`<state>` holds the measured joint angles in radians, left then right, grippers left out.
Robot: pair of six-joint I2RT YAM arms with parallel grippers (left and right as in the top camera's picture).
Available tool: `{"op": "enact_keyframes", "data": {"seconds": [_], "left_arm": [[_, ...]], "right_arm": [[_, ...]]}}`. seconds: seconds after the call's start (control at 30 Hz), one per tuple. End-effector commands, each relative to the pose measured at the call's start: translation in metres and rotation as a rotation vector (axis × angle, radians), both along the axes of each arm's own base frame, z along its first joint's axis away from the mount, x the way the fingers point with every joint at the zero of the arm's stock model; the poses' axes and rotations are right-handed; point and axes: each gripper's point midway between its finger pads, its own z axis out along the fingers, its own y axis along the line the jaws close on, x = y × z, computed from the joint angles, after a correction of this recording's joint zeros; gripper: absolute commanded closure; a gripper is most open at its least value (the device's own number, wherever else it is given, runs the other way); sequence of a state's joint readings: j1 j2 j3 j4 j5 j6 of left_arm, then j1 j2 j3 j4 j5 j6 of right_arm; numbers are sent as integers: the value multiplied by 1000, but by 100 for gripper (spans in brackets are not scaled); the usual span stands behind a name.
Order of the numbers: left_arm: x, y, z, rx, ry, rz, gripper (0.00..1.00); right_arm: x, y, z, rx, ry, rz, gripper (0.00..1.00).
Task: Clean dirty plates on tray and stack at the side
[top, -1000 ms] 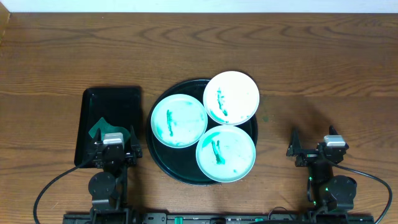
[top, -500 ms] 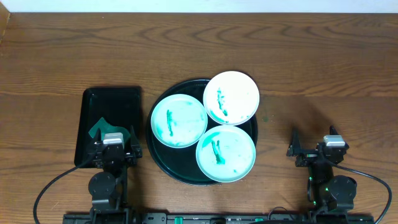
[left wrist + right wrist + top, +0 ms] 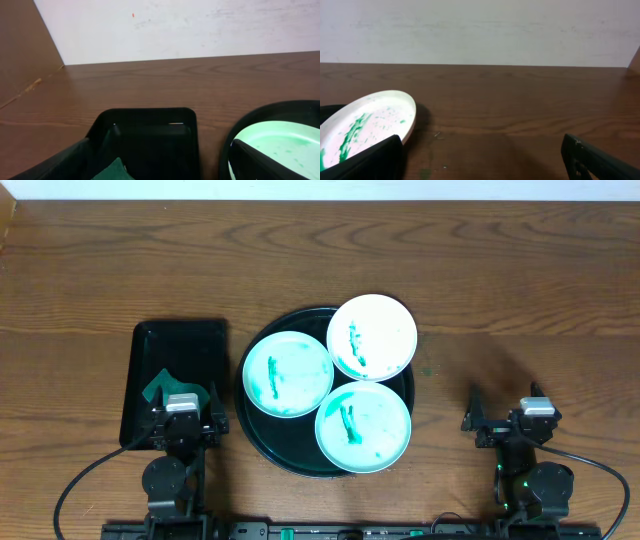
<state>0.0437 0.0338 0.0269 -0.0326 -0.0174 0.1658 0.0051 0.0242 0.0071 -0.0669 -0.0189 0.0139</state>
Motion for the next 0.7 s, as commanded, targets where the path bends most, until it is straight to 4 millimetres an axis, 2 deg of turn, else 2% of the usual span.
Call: {"op": "enact_keyframes", "data": {"seconds": [0.0, 0.3, 0.53, 0.67], "left_arm": [[1, -6, -11, 4, 27, -37, 13], [0, -6, 15, -8, -31, -33, 13], [-2, -6, 48, -43, -81, -30, 13], [2, -6, 61, -67, -53, -28, 13]], "right_arm": [[0, 3, 2, -10, -9, 14, 1], [0, 4, 24, -10, -87, 23, 1], [-6, 4, 64, -65, -166, 23, 1], [-6, 6, 84, -78, -164, 32, 1]]}}
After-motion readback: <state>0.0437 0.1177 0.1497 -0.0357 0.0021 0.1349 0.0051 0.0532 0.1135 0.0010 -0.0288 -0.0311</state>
